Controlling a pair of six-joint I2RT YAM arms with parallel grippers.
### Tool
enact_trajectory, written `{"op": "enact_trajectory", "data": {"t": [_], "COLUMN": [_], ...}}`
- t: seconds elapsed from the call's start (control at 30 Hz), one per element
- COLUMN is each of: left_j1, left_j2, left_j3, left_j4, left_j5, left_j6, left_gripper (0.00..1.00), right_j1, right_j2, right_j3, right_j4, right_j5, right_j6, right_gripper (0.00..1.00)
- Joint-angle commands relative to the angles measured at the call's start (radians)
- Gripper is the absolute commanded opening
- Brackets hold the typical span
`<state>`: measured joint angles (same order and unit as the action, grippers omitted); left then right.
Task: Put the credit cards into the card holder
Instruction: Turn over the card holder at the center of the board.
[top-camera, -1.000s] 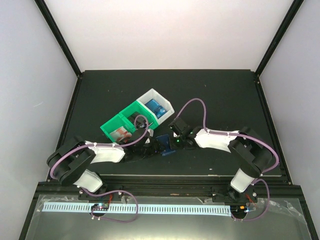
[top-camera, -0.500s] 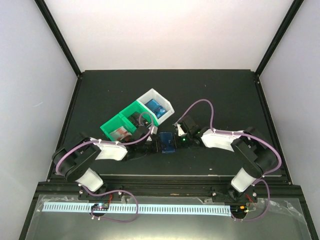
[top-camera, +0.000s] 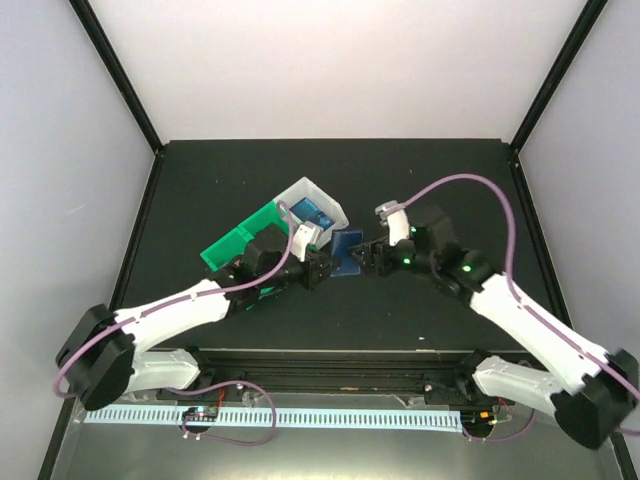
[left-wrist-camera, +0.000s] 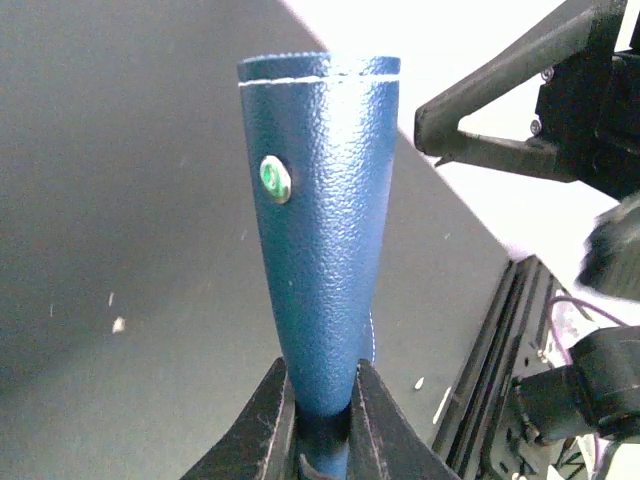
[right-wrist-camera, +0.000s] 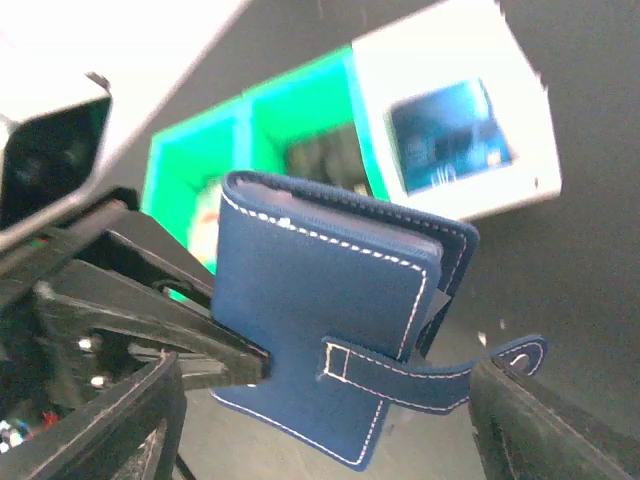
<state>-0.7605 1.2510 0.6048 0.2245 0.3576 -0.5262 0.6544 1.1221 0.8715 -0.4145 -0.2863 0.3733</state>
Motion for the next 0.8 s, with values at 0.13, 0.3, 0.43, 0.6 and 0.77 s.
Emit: {"op": "enact_trajectory", "data": {"t": [0.13,0.3,0.43,0.6,0.77], "left_j1": [-0.001,-0.004,-0.01,-0.01,-0.01], "left_j2": [-0.189,-0.28,-0.325,-0.391,-0.401], "left_j3": [0.165,0.226,0.25,0.272,0.301], "left_j4": [-0.191,-0.296,-0.403,-0.417,-0.434], "left_j5": [0.119,0.206,0.228,0.187,0.138], "left_j6": [0.309,0.451,0.652,0.807,0.877], "left_gripper": [0.01,0.01,0.02,0.02,0.02], "right_j1": [-0.001,-0.002,0.001,0.002,0.021], "right_j2": [-0.237,-0.222,-0.158,-0.112,-0.075], "right_j3": [0.125,0.25,0.352,0.385,0.402], "right_j4": [-0.103,-0.242,-0.356,-0.367,-0.381], "right_j5": [0.1,-0.063,-0.216,-0.307,-0.385], "right_j6": [-0.231,-0.371,-0.44,-0.475,-0.512], "right_gripper": [0.9,0.89,0.88,0.78,0.65]}}
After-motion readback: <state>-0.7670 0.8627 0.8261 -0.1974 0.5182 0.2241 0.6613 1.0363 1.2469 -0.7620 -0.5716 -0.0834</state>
